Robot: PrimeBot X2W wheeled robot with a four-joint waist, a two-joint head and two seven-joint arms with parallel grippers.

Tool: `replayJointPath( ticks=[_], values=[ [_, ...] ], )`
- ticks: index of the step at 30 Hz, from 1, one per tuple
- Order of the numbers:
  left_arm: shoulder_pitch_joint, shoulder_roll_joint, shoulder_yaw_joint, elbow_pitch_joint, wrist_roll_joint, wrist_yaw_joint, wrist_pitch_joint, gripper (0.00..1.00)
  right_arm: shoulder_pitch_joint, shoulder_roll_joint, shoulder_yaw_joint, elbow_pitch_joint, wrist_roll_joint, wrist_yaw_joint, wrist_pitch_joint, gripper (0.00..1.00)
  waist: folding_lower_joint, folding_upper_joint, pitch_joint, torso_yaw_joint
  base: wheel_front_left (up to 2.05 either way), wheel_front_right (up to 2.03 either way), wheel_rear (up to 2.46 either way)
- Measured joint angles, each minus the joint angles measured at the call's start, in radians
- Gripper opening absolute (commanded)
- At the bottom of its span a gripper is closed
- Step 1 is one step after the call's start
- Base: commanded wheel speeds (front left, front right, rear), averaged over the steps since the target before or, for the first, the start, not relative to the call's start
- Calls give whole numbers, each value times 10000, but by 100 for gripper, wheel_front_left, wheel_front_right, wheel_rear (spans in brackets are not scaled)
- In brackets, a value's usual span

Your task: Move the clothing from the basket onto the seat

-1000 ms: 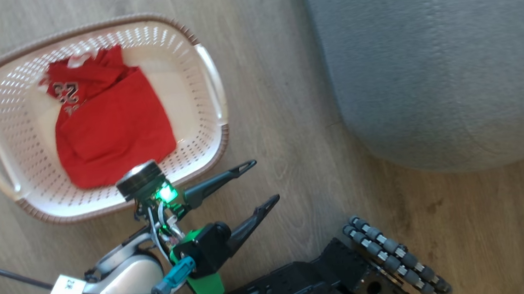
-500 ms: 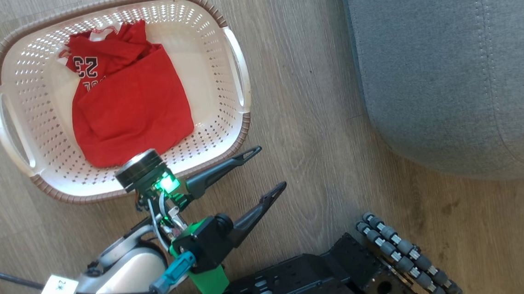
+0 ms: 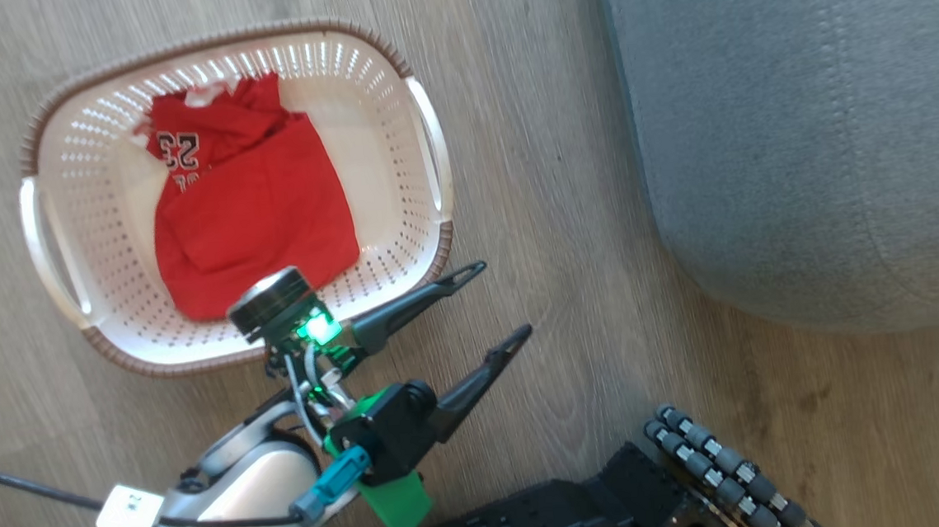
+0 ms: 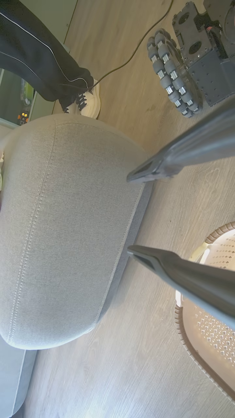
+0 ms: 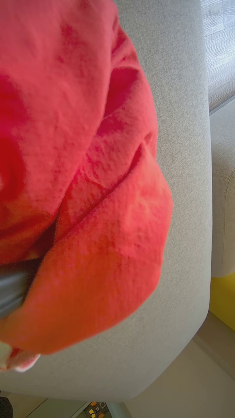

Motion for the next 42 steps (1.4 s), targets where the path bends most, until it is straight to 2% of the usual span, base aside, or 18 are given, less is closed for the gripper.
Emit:
replayJointPath(
  ticks=[8,12,16,18,21,25,29,33,37,39,42],
  values=[
    [68,-683,-178,236,-63,0,0,100,271,-58,359,380,-290,0,892,100,0,0,-1171,24,0,0,0],
    [223,-1187,127,290,-293,-2,-2,100,724,-186,1012,508,-644,0,1810,100,-1,1,-1867,15,0,0,0],
    [527,-1549,374,414,-378,-2,0,100,781,-50,1753,583,-639,0,2395,100,-1,1,-2580,-41,0,0,0],
    [599,-1741,412,437,-378,-2,0,100,780,19,2113,594,-616,0,2420,100,-1,1,-2937,-68,0,0,0],
    [802,-2196,669,518,-378,-4,0,100,774,65,2748,604,-159,0,1866,100,-1,1,-3660,-67,0,0,0],
    [1224,-2508,932,637,-378,-6,0,100,774,125,3643,604,366,0,1275,100,-1,1,-4388,9,0,0,0],
    [1725,-2807,1622,679,-464,-6,0,100,847,401,4579,612,1131,0,752,100,-1,1,-5092,176,0,0,0],
    [2082,-2999,2372,681,-525,-6,0,100,1049,562,5657,610,2015,0,-380,100,-1,1,-5733,442,0,0,0],
    [2515,-3237,3287,719,-525,75,0,100,1387,1281,7095,510,3344,0,-1145,100,-1,1,-6289,754,0,0,0],
    [2731,-3344,3749,878,-523,332,0,100,1838,1659,8017,-303,4125,0,-1175,100,-1,1,-6551,912,0,0,0],
    [3022,-3455,4282,1106,-508,656,0,100,3173,1676,9559,-2878,6017,0,-1197,100,-1,1,-6916,1129,0,0,0]
  ],
)
